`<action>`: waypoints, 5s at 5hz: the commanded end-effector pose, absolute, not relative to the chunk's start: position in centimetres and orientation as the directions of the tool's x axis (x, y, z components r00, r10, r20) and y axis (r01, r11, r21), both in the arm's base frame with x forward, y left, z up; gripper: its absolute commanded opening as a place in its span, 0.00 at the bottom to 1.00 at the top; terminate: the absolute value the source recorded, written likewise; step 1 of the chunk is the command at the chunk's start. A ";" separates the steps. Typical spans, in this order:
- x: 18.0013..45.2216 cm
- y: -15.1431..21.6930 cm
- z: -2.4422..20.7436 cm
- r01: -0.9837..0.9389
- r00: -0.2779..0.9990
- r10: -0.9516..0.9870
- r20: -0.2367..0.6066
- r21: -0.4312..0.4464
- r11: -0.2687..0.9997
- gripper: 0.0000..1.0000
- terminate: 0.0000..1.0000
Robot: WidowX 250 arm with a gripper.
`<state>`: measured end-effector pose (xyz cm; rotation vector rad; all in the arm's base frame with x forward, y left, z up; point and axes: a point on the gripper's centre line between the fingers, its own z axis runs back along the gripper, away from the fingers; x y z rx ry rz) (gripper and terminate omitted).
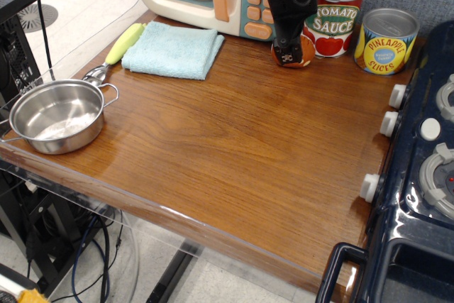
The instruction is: Pick up the tomato and place it to the right of the silver pot.
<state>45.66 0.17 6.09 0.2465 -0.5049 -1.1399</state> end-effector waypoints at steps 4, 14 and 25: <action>46.8 0.1 6.2 0.812 0.302 -0.922 0.241 0.441 0.381 0.00 0.00; 28.5 12.1 11.1 0.583 0.658 -0.699 0.280 0.397 0.709 0.00 0.00; 29.9 9.0 12.0 0.654 0.640 -0.753 0.155 0.404 0.639 1.00 0.00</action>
